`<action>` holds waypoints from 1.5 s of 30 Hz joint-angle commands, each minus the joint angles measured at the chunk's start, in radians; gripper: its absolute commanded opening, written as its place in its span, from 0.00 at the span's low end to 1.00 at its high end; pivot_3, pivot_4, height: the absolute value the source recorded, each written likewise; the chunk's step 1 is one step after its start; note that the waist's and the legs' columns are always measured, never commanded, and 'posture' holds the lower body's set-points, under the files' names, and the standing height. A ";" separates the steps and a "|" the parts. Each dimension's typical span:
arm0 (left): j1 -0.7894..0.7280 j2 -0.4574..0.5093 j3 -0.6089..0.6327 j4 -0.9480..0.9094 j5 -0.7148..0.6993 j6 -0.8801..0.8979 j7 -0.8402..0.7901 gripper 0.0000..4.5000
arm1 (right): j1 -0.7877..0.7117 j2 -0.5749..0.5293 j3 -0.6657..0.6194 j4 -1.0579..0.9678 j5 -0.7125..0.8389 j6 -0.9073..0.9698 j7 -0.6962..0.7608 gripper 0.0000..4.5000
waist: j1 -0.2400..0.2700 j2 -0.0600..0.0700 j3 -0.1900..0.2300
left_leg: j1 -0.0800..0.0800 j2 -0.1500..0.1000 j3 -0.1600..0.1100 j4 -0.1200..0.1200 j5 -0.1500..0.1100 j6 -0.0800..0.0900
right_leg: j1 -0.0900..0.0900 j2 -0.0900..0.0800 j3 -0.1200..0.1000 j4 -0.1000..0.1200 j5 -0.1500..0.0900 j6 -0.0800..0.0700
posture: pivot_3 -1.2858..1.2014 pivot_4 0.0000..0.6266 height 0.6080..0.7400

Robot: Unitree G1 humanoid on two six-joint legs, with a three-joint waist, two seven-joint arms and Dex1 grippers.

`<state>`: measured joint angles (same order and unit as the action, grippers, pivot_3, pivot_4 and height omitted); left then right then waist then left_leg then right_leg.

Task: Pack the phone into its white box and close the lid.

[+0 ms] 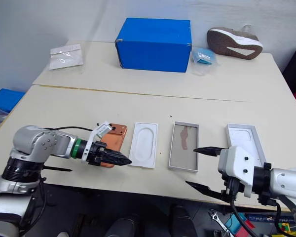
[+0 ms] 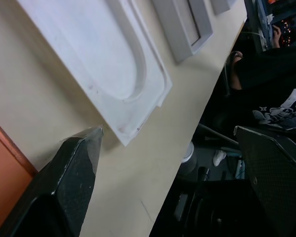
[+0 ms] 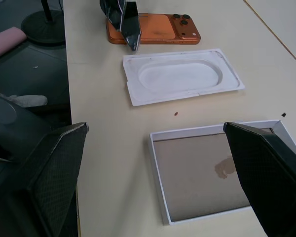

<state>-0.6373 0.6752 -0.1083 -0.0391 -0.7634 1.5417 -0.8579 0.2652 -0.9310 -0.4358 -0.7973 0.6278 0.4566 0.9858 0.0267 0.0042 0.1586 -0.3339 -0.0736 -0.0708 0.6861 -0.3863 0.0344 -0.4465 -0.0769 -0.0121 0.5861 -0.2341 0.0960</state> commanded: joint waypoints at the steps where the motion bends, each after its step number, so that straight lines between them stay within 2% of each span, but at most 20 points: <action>1: -0.024 -0.019 0.002 -0.007 -0.005 0.004 0.015 0.91 | 0.003 0.016 -0.014 -0.031 0.007 -0.015 -0.016 1.00 | 0.000 0.000 0.000 | 0.000 0.000 0.000 0.000 0.000 0.000 | 0.000 0.000 0.000 0.000 0.000 0.000 | 0.52 0.24 1.00; 4: -0.035 -0.032 -0.012 0.000 -0.008 0.025 0.023 0.74 | 0.007 0.019 -0.023 -0.034 0.014 -0.009 -0.023 1.00 | 0.000 0.000 0.000 | 0.000 0.000 0.000 0.000 0.000 0.000 | 0.000 0.000 0.000 0.000 0.000 0.000 | 0.52 0.24 1.00; 10: -0.043 -0.070 -0.019 0.044 0.017 0.027 0.062 0.74 | -0.002 0.016 -0.025 -0.034 0.024 0.001 -0.040 1.00 | 0.000 0.000 0.000 | 0.000 0.000 0.000 0.000 0.000 0.000 | 0.000 0.000 0.000 0.001 0.000 0.000 | 0.52 0.24 1.00; 15: -0.037 -0.122 0.021 0.087 0.031 0.057 0.113 0.74 | -0.007 0.011 -0.024 -0.031 0.025 0.004 -0.049 1.00 | 0.001 0.000 0.000 | 0.000 0.000 0.000 0.001 0.000 0.000 | 0.000 0.000 0.000 0.001 0.000 0.000 | 0.52 0.24 1.00; 22: -0.025 -0.165 0.061 0.129 -0.019 0.073 0.172 0.74 | -0.025 0.008 -0.018 -0.027 0.032 0.016 -0.062 1.00 | 0.002 -0.001 -0.001 | 0.000 -0.001 0.000 0.002 0.000 0.000 | 0.000 -0.001 0.000 0.001 0.000 0.000 | 0.52 0.24 1.00; 25: -0.020 -0.184 0.070 0.146 -0.036 0.073 0.212 0.61 | -0.032 0.008 -0.011 -0.026 0.031 0.018 -0.063 1.00 | 0.003 -0.001 -0.001 | 0.000 -0.001 0.000 0.002 0.000 0.000 | 0.000 -0.001 0.000 0.002 0.000 0.000 | 0.52 0.24 1.00; 34: 0.006 -0.247 0.129 0.195 -0.123 0.073 0.353 0.01 | -0.038 0.009 -0.001 -0.020 0.020 0.018 -0.060 1.00 | 0.003 -0.001 -0.001 | 0.001 -0.001 0.000 0.004 0.000 -0.001 | 0.001 -0.001 0.000 0.004 0.000 0.000 | 0.52 0.24 1.00; 37: 0.006 -0.234 0.148 0.203 -0.171 0.073 0.377 0.00 | -0.035 0.008 0.001 -0.020 0.016 0.017 -0.057 1.00 | 0.002 -0.001 -0.001 | 0.001 -0.001 0.000 0.006 0.000 -0.001 | 0.001 -0.001 0.000 0.005 0.000 0.000 | 0.52 0.24 1.00; 45: -0.036 -0.128 0.168 0.245 -0.265 0.073 0.378 0.00 | -0.041 -0.009 0.034 0.011 -0.019 0.002 -0.022 1.00 | -0.003 -0.001 -0.001 | 0.001 0.000 0.000 0.006 0.000 -0.002 | 0.001 0.000 0.000 0.006 0.000 0.000 | 0.52 0.24 1.00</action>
<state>-0.6601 0.5171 0.0465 0.2102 -0.9978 1.6122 -0.4734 0.2311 -0.9229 -0.4079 -0.7839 0.6180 0.4780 0.9487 0.0237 0.0035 0.1574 -0.3326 -0.0738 -0.0710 0.6922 -0.3863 0.0325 -0.4458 -0.0769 -0.0119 0.5916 -0.2341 0.0960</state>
